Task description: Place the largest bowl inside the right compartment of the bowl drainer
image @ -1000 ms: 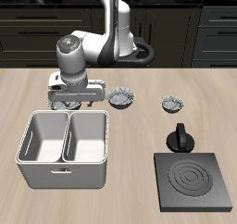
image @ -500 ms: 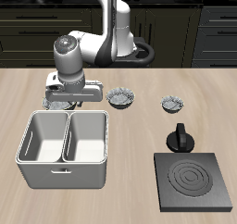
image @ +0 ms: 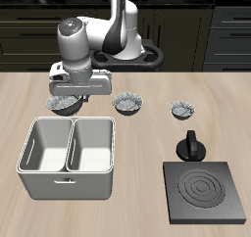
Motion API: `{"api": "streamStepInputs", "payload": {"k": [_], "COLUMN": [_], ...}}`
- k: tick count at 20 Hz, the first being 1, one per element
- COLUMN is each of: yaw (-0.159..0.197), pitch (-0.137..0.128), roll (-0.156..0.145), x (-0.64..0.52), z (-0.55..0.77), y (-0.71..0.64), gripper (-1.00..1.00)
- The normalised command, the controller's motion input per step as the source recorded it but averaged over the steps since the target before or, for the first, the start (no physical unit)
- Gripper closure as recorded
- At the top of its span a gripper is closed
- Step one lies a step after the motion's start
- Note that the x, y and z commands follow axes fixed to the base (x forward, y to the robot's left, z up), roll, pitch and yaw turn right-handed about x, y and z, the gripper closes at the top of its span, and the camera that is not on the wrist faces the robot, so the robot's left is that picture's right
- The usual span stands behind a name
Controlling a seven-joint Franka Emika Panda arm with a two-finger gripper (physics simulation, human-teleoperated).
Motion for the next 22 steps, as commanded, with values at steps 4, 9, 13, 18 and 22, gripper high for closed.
{"api": "streamStepInputs", "payload": {"k": [4, 9, 13, 18, 22], "yaw": [0.008, -0.002, 0.016, 0.014, -0.001], "pitch": [-0.093, -0.06, -0.074, -0.088, -0.078], "roll": [0.015, 0.022, 0.003, 0.006, -0.002], "x": [-0.02, -0.03, -0.11, -0.16, -0.08], "z": [0.59, 0.57, 0.6, 0.67, 0.55], "y": [0.14, 0.16, 0.16, 0.17, 0.14], "gripper": [1.0, 1.0, 1.0, 1.0, 1.0]}}
